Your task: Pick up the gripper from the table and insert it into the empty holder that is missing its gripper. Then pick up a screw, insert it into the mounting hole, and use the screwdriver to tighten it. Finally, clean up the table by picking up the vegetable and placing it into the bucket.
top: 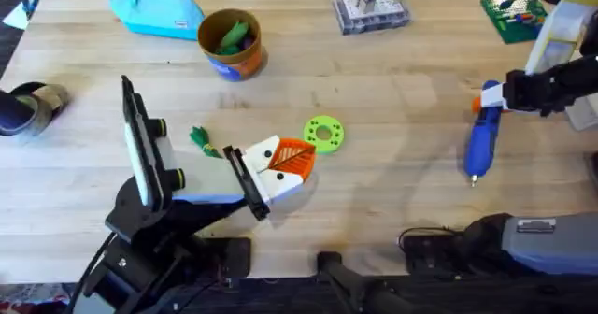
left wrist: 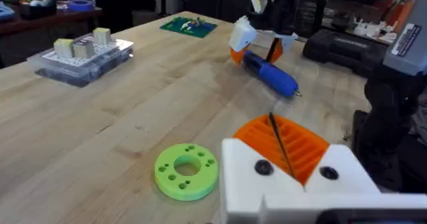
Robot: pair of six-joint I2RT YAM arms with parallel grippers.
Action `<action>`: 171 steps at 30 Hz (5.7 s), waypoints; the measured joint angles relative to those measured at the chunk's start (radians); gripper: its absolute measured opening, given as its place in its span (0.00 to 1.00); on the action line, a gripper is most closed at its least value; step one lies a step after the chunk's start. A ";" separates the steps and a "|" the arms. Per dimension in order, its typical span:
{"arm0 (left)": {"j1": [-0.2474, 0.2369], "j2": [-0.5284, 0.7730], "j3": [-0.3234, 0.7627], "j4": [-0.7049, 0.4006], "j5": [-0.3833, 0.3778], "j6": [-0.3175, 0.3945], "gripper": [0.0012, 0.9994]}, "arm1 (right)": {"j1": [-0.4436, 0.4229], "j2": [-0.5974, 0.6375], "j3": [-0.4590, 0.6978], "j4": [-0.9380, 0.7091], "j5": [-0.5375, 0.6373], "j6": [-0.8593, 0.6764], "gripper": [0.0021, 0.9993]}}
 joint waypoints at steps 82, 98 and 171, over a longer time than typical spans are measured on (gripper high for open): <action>0.000 0.000 0.000 0.000 -0.001 0.000 0.01 | 0.000 0.019 -0.032 0.070 0.138 0.652 0.02; 0.000 0.000 0.000 0.000 -0.001 0.000 0.01 | 0.001 0.046 -0.032 0.083 0.134 0.646 0.55; 0.000 0.000 0.000 0.000 -0.008 0.000 0.01 | 0.122 -1.036 0.001 0.167 -0.481 0.431 0.02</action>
